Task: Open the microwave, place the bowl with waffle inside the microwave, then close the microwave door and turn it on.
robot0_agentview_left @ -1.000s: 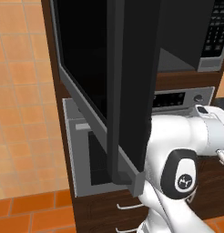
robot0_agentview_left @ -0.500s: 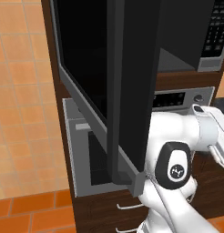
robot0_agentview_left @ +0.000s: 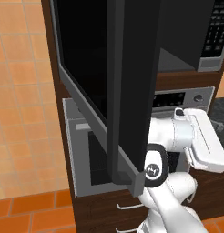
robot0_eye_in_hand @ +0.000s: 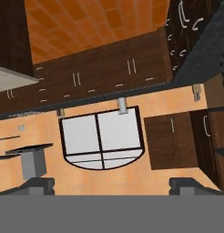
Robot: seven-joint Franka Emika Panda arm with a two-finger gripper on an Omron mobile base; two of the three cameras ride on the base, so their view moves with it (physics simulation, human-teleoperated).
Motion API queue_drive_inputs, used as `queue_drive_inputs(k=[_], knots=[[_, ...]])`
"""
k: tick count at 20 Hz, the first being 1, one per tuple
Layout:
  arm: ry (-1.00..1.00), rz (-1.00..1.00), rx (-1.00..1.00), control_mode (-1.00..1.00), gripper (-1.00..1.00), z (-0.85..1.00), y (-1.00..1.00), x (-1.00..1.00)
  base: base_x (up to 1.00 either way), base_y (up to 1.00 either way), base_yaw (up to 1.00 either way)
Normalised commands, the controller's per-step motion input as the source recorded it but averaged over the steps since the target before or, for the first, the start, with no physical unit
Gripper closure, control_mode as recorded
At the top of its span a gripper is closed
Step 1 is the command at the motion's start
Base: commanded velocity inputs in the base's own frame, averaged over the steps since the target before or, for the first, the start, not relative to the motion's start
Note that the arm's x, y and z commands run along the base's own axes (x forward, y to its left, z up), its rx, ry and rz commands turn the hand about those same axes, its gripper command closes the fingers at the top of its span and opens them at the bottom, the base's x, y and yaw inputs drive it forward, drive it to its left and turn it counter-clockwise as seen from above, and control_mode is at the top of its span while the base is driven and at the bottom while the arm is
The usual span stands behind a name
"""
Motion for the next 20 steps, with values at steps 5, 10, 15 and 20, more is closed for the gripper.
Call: queue_drive_inputs(k=[5,10,15,20], knots=[[0.0,0.0,-0.25,-1.0,-1.0,-0.32,0.23,-0.33,0.0,0.0,0.0],[0.0,0.02,-0.23,-1.0,-1.0,-0.27,0.61,-0.21,0.0,0.0,0.0],[0.0,0.08,-0.19,-1.0,-1.0,-0.29,0.76,-0.12,0.0,0.0,0.0],[0.01,0.17,-0.07,-1.0,-1.0,-0.3,0.67,-0.02,0.0,0.0,0.0]])
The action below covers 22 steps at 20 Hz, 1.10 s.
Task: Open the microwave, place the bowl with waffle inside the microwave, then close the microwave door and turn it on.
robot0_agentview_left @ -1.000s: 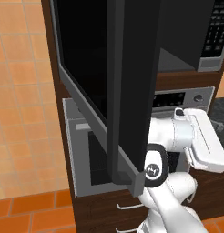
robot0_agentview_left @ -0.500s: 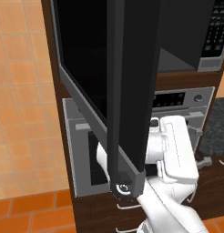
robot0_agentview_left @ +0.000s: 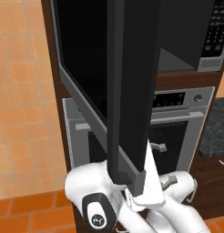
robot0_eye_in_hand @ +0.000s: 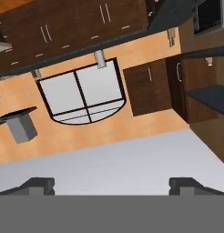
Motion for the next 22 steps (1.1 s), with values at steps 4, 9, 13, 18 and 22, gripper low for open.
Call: queue_drive_inputs(k=[4,9,13,18,22], knots=[[0.05,0.23,-0.02,-1.0,-1.0,-0.42,0.59,0.0,0.0,0.0,0.0],[0.07,0.21,0.0,-1.0,-1.0,-0.52,0.46,0.21,0.0,0.0,0.0],[0.07,0.18,0.0,-1.0,-1.0,-0.46,0.25,0.54,0.0,0.0,0.0],[0.16,0.09,0.08,-1.0,-1.0,-0.29,0.5,0.53,0.0,0.0,0.0],[0.1,0.07,0.04,-1.0,-1.0,-0.41,0.77,0.19,0.0,0.0,0.0]])
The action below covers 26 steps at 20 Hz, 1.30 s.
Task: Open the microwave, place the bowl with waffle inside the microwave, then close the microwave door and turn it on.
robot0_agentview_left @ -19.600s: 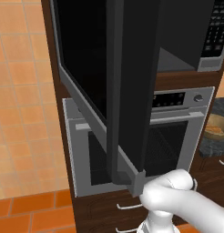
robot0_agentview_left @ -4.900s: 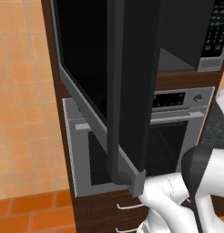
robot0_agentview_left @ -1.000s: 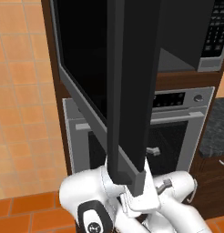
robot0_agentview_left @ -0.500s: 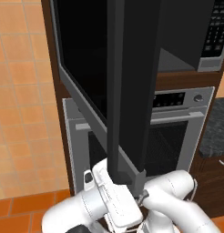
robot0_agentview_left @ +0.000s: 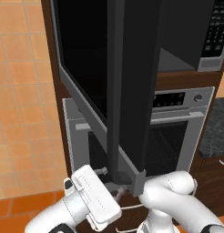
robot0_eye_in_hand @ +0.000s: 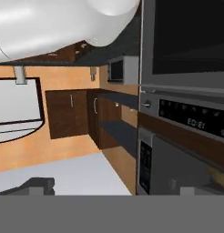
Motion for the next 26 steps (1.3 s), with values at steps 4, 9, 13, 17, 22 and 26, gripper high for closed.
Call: queue_drive_inputs(k=[4,9,13,17,22,26], knots=[[0.06,0.08,0.04,-1.0,-1.0,-0.44,0.69,0.14,0.0,0.0,0.0],[0.07,0.06,0.1,-1.0,-1.0,-0.09,0.62,0.0,0.0,0.0,0.0],[0.07,0.06,0.11,-1.0,-1.0,0.0,0.65,0.0,0.0,0.0,0.0],[0.0,0.07,0.09,-1.0,-1.0,-0.02,0.58,0.03,0.0,0.0,0.0],[0.0,0.07,0.08,-1.0,-1.0,0.0,0.56,0.01,0.0,0.0,0.0],[0.0,0.08,0.1,-1.0,-1.0,0.0,0.47,0.0,0.0,0.0,0.0]])
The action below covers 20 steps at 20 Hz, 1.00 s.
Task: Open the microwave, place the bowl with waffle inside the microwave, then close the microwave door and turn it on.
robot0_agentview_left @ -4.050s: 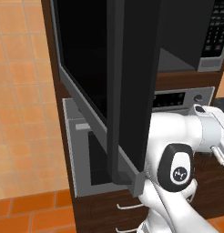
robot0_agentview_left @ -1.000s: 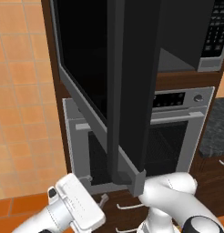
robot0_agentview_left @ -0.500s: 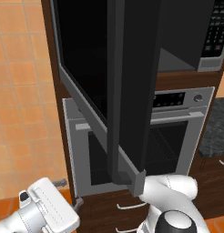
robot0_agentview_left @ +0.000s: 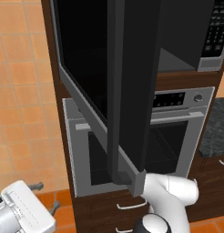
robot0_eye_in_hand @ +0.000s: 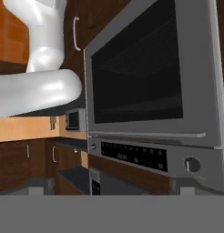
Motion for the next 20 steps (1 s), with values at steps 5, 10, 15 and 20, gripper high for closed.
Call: queue_drive_inputs(k=[5,10,15,20], knots=[[-0.13,0.05,0.12,-1.0,-1.0,0.0,0.2,0.0,0.0,0.0,0.0],[-0.25,0.03,0.12,-1.0,-1.0,0.06,0.04,0.0,0.0,0.0,0.0],[-0.27,0.05,0.13,-1.0,-1.0,0.25,0.0,0.09,0.0,0.0,0.0],[-0.23,0.06,0.15,-1.0,-1.0,0.3,0.01,0.03,0.0,0.0,0.0]])
